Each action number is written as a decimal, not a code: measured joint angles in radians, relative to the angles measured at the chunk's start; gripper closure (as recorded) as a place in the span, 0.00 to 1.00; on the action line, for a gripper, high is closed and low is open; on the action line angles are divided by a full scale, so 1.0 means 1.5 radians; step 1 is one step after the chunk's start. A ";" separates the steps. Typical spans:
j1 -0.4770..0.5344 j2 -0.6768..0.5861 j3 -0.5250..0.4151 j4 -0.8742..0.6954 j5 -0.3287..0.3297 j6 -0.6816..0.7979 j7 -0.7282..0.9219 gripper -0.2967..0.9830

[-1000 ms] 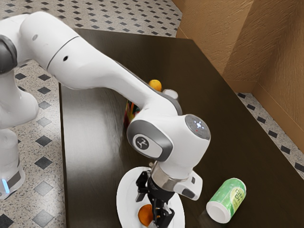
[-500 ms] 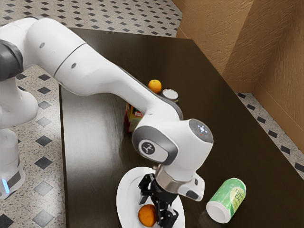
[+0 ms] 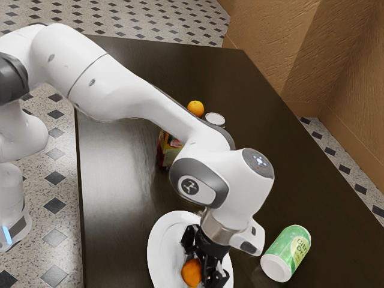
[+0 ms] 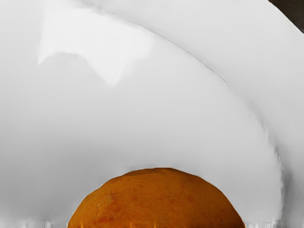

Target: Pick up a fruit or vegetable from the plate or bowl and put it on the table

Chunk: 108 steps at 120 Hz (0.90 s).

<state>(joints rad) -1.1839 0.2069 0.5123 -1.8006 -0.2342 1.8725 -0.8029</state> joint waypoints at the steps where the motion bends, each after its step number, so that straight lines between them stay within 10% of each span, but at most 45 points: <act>1: -0.001 0.000 0.000 0.007 0.000 -0.001 0.000 0.52; 22: 0.023 0.066 -0.045 0.198 -0.012 -0.043 0.004 0.51; 43: 0.215 0.235 -0.289 0.425 -0.026 -0.084 0.010 0.51; 84: 0.228 0.288 -0.312 0.493 -0.030 -0.096 0.018 0.51; 108: 0.216 0.281 -0.312 0.486 -0.017 -0.088 0.022 0.31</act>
<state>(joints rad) -0.8604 0.6282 0.0450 -1.0710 -0.2591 1.7403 -0.7698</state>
